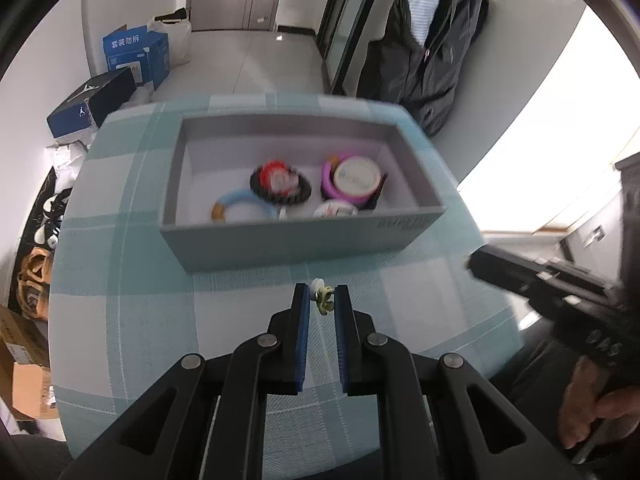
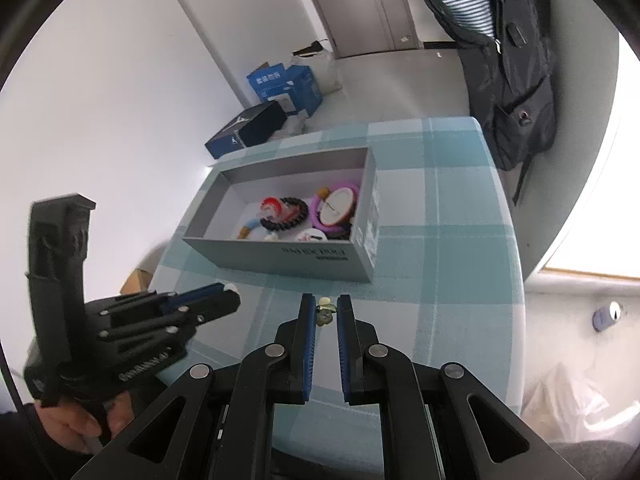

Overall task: Organize jewelry
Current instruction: 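Lower both yellow charms into the grey box and open both grippers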

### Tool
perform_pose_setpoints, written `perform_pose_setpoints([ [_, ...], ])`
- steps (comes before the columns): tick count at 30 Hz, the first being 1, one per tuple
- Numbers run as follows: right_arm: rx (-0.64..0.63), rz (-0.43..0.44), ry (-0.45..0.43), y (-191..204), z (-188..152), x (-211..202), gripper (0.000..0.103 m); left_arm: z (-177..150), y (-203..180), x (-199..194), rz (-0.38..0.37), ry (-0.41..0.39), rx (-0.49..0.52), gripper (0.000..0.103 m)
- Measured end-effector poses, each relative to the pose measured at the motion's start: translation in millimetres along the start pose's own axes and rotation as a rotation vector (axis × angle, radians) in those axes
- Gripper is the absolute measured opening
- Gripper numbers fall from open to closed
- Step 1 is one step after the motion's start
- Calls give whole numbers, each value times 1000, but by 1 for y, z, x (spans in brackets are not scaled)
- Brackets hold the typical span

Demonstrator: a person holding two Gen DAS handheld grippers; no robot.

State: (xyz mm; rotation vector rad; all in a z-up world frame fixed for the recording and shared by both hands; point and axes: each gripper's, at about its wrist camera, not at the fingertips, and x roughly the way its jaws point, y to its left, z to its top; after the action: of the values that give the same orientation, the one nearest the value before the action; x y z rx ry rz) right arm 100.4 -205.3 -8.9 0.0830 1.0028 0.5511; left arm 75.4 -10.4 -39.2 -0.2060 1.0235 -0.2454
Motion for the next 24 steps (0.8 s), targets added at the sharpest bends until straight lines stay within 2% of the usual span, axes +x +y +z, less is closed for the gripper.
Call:
perform_pose_setpoints([
  [10, -43, 46, -27, 16, 33, 6, 9, 30, 10, -13, -44, -74, -26, 8],
  [24, -58, 82, -32, 28, 74, 27, 9, 55, 22, 1, -61, -68, -34, 8],
])
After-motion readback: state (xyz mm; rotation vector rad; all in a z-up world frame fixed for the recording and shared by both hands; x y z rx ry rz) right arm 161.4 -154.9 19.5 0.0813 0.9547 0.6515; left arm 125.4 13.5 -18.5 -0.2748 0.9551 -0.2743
